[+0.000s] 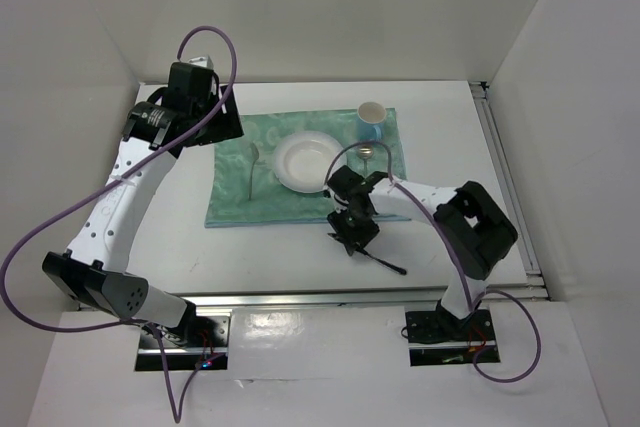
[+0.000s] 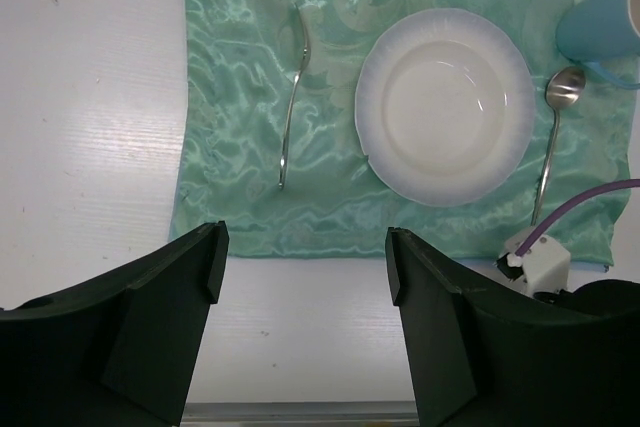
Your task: Set the dinner table for one person
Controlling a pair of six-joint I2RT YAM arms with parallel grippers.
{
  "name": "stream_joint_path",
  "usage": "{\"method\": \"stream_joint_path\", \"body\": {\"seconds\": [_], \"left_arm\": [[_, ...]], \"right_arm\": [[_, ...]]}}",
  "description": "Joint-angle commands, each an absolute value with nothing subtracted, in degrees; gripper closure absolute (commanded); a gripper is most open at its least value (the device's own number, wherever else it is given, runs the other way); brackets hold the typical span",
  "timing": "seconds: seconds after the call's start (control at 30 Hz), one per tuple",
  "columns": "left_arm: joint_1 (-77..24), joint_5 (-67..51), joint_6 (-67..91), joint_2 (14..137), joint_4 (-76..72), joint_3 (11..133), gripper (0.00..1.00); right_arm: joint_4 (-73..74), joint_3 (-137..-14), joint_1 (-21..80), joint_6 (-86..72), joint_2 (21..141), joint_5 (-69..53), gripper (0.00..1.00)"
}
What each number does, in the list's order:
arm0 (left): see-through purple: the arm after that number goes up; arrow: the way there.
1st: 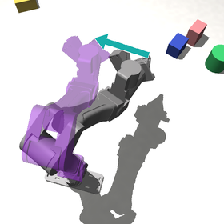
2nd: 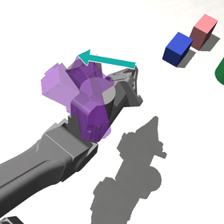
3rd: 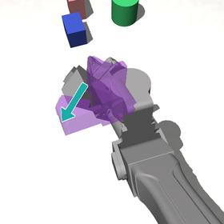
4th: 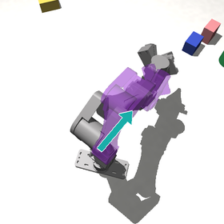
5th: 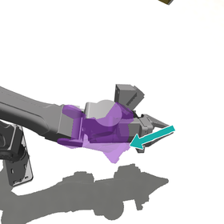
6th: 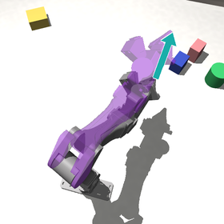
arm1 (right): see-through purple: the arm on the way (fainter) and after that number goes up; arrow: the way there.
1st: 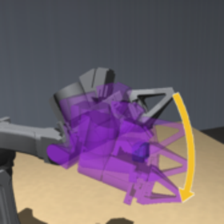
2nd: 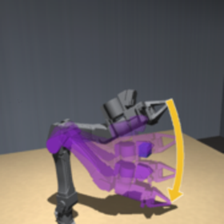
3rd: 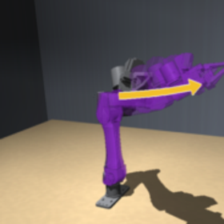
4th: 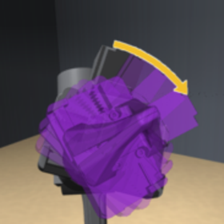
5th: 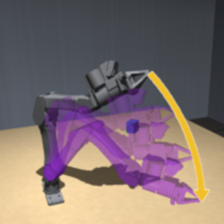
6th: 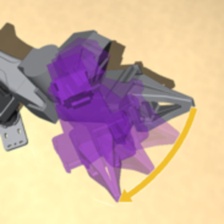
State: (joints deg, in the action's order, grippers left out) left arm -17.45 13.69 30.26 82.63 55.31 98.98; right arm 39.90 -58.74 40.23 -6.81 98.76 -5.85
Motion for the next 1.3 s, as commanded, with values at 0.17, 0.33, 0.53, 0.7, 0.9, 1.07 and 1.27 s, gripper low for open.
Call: {"method": "stream_joint_path", "body": {"seconds": [0.17, 0.33, 0.53, 0.7, 0.9, 1.07, 1.27], "left_arm": [[-17.67, 14.67, 30.23, 80.24, 54.93, 98.26, 0.18], [-17.67, 15.21, 30.23, 79.72, 54.93, 97.73, 0.18], [-17.67, 15.2, 30.23, 79.72, 54.93, 97.73, 0.18], [-17.67, 15.73, 29.71, 79.72, 54.93, 97.73, 0.18], [-17.67, 16.96, 29.71, 79.72, 55.46, 98.79, 0.18], [-17.67, 18.02, 29.71, 79.19, 56.6, 99.93, 0.18], [-16.35, 19.86, 30.23, 81.82, 58.01, 99.93, 0.15]], "right_arm": [[36.83, -64.07, 47.54, -5.36, 107.48, -8.44, 0.6], [37.35, -70.64, 53.6, -4.83, 113.27, -8.44, 0.61], [37.35, -79.87, 57.65, -4.83, 120.48, -8.96, 0.65], [37.35, -87.53, 58.18, -5.36, 125.15, -10.37, 0.65], [36.12, -92.29, 58.18, -5.36, 122.36, -8.88, 0.65], [33.4, -88.69, 58.18, -4.75, 113.48, -2.66, 0.58], [32.87, -72.89, 55.39, -4.75, 102.4, -1.4, 0.33]]}}
